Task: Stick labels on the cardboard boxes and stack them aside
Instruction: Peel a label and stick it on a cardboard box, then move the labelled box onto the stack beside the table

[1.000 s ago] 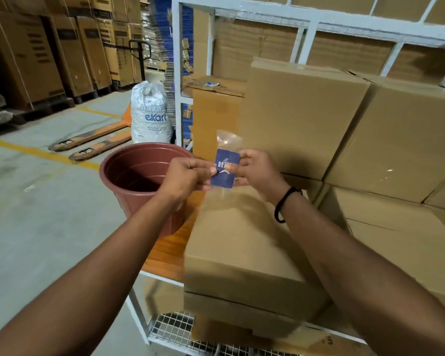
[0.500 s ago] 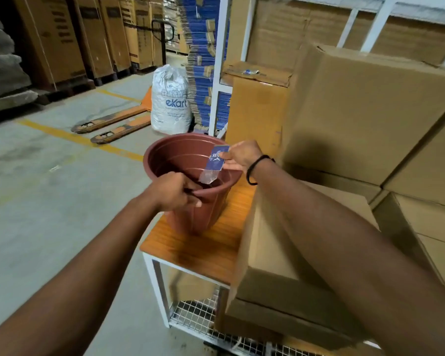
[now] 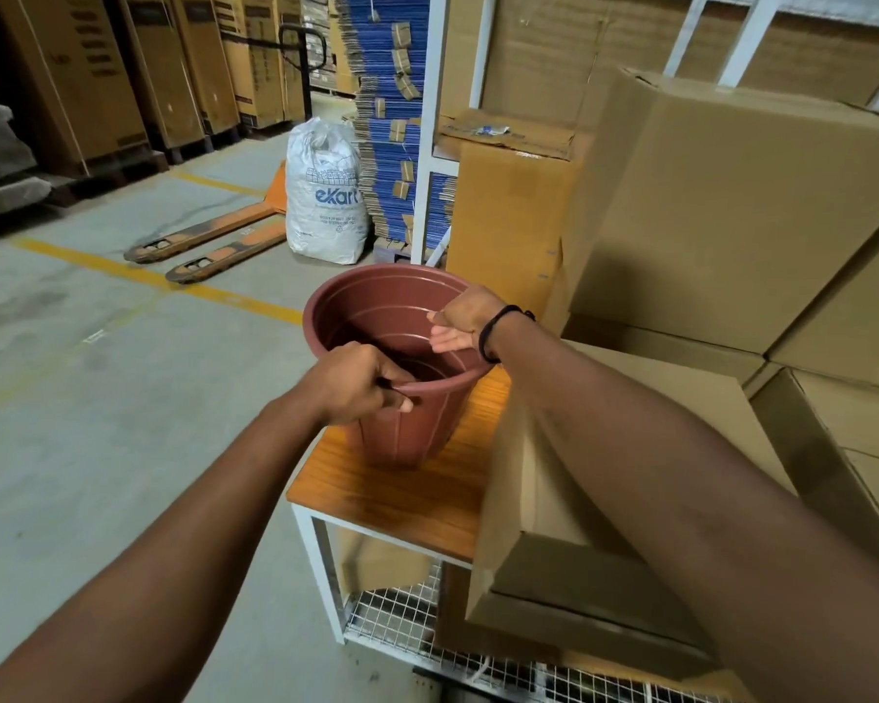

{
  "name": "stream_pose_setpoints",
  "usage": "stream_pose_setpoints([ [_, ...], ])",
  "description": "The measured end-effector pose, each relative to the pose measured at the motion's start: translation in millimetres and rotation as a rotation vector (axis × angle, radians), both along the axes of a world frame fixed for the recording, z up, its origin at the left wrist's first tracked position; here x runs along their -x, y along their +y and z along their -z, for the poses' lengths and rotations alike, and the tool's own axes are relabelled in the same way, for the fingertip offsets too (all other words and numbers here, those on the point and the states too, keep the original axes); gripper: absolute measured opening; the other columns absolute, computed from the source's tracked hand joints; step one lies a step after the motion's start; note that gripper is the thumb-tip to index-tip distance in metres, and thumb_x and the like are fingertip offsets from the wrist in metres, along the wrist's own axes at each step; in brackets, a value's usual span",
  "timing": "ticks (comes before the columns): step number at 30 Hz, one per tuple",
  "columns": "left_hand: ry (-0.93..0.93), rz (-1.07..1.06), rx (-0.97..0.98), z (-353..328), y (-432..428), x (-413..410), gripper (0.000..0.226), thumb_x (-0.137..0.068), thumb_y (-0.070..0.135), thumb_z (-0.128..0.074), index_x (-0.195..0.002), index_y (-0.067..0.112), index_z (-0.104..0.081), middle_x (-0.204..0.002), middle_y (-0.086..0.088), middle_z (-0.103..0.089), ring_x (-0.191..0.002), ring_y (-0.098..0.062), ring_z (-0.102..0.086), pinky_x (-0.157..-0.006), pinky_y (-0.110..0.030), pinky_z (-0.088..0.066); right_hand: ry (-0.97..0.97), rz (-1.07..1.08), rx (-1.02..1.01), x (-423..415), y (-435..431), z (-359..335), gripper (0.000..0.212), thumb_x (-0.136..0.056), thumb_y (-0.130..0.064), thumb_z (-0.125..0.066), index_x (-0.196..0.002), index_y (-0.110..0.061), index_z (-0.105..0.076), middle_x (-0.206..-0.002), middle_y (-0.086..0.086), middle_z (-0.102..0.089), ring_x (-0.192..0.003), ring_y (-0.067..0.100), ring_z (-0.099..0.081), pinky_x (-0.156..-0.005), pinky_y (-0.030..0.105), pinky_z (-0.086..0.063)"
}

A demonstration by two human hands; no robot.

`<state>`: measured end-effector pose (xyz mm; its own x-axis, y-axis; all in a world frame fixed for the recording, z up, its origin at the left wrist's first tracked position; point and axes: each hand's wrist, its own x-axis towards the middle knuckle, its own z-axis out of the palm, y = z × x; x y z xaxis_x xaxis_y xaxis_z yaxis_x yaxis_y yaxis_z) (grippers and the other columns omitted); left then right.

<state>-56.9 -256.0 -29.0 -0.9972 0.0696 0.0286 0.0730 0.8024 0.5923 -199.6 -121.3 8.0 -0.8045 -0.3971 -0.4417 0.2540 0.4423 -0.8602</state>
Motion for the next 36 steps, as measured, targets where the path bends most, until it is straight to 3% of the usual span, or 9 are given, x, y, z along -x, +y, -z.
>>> stream_pose_setpoints([
  [6,-0.015,-0.008,0.014,-2,12,3,0.031,-0.078,0.021,-0.081,-0.108,0.029,-0.076,-0.1,0.014,-0.075,-0.09,0.001,-0.067,-0.092,-0.033,-0.054,0.197,0.114,0.085,-11,61,-21,0.032,-0.086,-0.008,-0.07,-0.113,0.007,-0.061,-0.108,0.022,-0.067,-0.086,0.025,-0.071,-0.074,0.032,-0.06],
  [11,0.113,0.007,0.357,-14,39,9,0.068,-0.081,0.043,-0.075,-0.143,0.03,-0.05,-0.148,0.007,-0.048,-0.144,-0.016,-0.032,-0.119,-0.039,-0.016,0.354,0.182,0.063,-36,155,-36,0.01,-0.088,-0.016,-0.069,-0.093,-0.008,-0.07,-0.1,0.013,-0.07,-0.091,0.021,-0.07,-0.085,0.039,-0.057],
  [17,0.133,0.132,-0.144,-17,118,8,0.054,-0.089,0.041,-0.067,-0.139,0.024,-0.056,-0.149,0.001,-0.046,-0.144,-0.01,-0.031,-0.12,-0.035,-0.022,0.436,0.261,-0.025,-72,244,-33,0.018,-0.086,-0.021,-0.072,-0.102,-0.012,-0.069,-0.104,0.01,-0.07,-0.088,0.015,-0.067,-0.085,0.033,-0.057],
  [22,0.081,0.117,-0.175,-4,151,8,0.054,-0.088,0.039,-0.069,-0.137,0.021,-0.057,-0.156,0.004,-0.034,-0.147,-0.008,-0.022,-0.122,-0.037,-0.015,0.653,0.164,-0.35,-94,289,-27,0.04,-0.085,-0.031,-0.072,-0.122,-0.018,-0.065,-0.12,-0.004,-0.065,-0.104,0.006,-0.058,-0.091,0.028,-0.048],
  [24,0.072,0.085,-0.215,-1,155,9,0.053,-0.088,0.037,-0.07,-0.137,0.02,-0.058,-0.157,0.004,-0.033,-0.147,-0.007,-0.02,-0.123,-0.036,-0.013,0.711,0.057,-0.556,-104,302,-25,0.045,-0.088,-0.037,-0.068,-0.13,-0.023,-0.059,-0.134,-0.005,-0.057,-0.116,0.009,-0.053,-0.09,0.022,-0.038],
  [27,0.076,0.049,-0.203,-3,158,7,0.051,-0.087,0.035,-0.072,-0.134,0.021,-0.06,-0.158,0.0,-0.032,-0.147,-0.007,-0.021,-0.122,-0.035,-0.015,0.694,0.012,-0.673,-112,318,-18,0.053,-0.089,-0.044,-0.064,-0.137,-0.027,-0.051,-0.147,-0.002,-0.043,-0.132,0.019,-0.042,-0.1,0.028,-0.036],
  [31,0.013,-0.017,-0.451,-8,167,-8,0.055,-0.082,0.04,-0.075,-0.133,0.025,-0.061,-0.154,0.006,-0.03,-0.144,-0.016,-0.031,-0.11,-0.035,-0.034,0.62,0.046,-0.562,-115,329,-1,0.057,-0.091,-0.048,-0.058,-0.143,-0.029,-0.045,-0.158,0.0,-0.024,-0.143,0.023,-0.027,-0.112,0.037,-0.026],
  [33,-0.039,-0.064,-0.62,-7,171,-17,0.062,-0.078,0.045,-0.076,-0.134,0.025,-0.06,-0.145,0.001,-0.049,-0.13,-0.02,-0.05,-0.1,-0.037,-0.047,0.614,0.098,-0.483,-111,328,7,0.058,-0.091,-0.049,-0.059,-0.143,-0.029,-0.045,-0.16,-0.002,-0.019,-0.144,0.022,-0.024,-0.114,0.037,-0.023],
  [36,-0.033,-0.066,-0.714,-4,181,-34,0.041,-0.091,0.028,-0.067,-0.131,0.021,-0.061,-0.131,0.002,-0.06,-0.116,-0.012,-0.06,-0.091,-0.026,-0.051,0.613,0.129,-0.454,-102,328,12,0.058,-0.09,-0.049,-0.059,-0.143,-0.028,-0.046,-0.16,-0.003,-0.019,-0.144,0.021,-0.023,-0.114,0.036,-0.021],
])
